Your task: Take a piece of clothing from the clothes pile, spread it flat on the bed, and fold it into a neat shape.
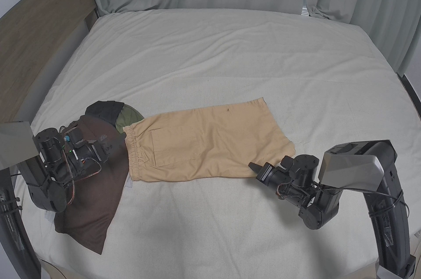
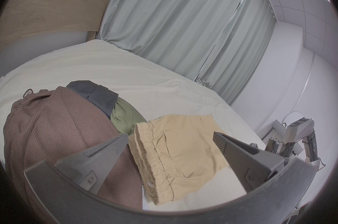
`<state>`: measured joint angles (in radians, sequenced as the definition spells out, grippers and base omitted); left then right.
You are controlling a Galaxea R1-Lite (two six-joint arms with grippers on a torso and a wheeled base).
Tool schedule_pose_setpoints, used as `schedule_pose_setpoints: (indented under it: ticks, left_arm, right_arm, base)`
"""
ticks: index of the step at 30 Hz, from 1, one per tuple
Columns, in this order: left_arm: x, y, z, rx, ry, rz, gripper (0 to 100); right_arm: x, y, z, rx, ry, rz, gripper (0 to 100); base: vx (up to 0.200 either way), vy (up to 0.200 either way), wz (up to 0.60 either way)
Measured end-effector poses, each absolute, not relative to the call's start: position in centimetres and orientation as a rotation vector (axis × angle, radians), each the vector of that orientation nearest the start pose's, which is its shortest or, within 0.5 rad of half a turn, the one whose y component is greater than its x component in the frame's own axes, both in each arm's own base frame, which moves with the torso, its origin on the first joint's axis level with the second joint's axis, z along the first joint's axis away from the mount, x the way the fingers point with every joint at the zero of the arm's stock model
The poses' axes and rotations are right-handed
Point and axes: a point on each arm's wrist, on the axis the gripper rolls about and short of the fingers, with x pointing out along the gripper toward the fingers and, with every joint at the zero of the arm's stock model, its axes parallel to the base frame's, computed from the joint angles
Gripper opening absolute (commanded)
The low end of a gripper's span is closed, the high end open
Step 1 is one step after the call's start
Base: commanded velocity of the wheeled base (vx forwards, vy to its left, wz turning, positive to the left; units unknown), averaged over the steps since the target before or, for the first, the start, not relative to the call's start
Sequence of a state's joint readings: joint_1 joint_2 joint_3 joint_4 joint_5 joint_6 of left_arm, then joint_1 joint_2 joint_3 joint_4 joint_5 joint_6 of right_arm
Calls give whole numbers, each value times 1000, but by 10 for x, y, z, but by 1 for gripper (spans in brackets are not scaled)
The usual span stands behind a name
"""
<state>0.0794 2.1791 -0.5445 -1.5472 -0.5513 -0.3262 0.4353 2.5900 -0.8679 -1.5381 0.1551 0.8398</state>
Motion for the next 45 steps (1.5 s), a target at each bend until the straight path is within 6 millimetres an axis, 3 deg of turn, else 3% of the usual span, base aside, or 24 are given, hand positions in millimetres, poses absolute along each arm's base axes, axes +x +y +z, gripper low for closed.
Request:
schedule_pose_setpoints:
  ticks: [18, 28, 29, 35, 45]
  left_arm:
    - [334, 15, 58, -351, 163, -456, 100]
    - [332, 11, 56, -348, 180, -526, 100]
    - [332, 11, 56, -347, 181, -536, 100]
    - [331, 9, 55, -349, 192, -584, 100]
    - [331, 3, 51, -355, 209, -605, 100]
  right_arm:
    - [276, 130, -15, 657, 589, 340, 0]
    - [262, 121, -12, 623, 613, 306, 0]
    - [262, 121, -12, 622, 614, 306, 100]
    - [259, 122, -14, 614, 626, 303, 100]
    - [224, 137, -20, 551, 749, 372, 100]
  base:
    - [0, 0, 0]
    - [0, 0, 0]
    - [0, 0, 0]
    - [0, 0, 0]
    - [0, 0, 0]
